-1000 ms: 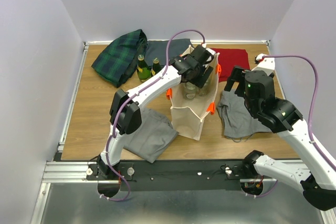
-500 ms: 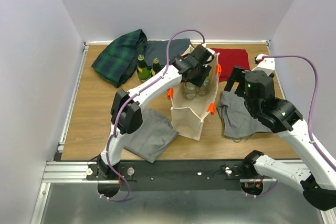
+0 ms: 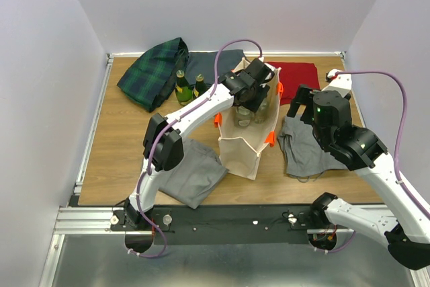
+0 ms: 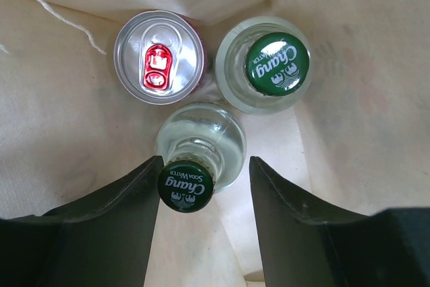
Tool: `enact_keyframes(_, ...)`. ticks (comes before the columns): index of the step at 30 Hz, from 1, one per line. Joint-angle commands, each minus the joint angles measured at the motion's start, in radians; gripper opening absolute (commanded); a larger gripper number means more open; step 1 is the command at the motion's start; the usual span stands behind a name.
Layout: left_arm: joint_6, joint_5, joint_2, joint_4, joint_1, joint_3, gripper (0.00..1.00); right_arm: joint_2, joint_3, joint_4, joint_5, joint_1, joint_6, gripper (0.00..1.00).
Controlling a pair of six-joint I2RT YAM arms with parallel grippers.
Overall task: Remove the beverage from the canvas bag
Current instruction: Take out the drink from the canvas bag.
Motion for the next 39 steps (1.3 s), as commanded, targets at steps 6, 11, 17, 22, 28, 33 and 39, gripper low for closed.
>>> enact_keyframes(6,-0.012,-0.030,0.011,-0.002,0.007,0.028,0.52,-0.009,-0.010,-0.001,0.035,0.005,0.000,1.00)
enact_keyframes(11,-0.010,-0.028,0.017,-0.005,0.007,0.029,0.49,-0.004,-0.009,-0.002,0.035,0.005,0.000,1.00)
enact_keyframes(17,-0.009,-0.030,0.019,-0.011,0.007,0.023,0.44,-0.006,-0.012,-0.001,0.035,0.005,0.000,1.00)
enact_keyframes(22,-0.006,-0.031,0.017,-0.011,0.007,0.022,0.27,-0.004,-0.012,0.001,0.036,0.005,0.000,1.00)
enact_keyframes(28,-0.006,-0.026,0.019,-0.011,0.007,0.022,0.03,-0.007,-0.012,-0.001,0.035,0.005,0.000,1.00)
enact_keyframes(33,-0.001,-0.022,0.022,-0.014,0.007,0.020,0.00,-0.009,-0.012,-0.002,0.036,0.005,0.000,1.00)
enact_keyframes(39,0.007,-0.007,0.002,-0.002,0.007,0.014,0.00,-0.007,-0.012,-0.001,0.036,0.005,0.000,1.00)
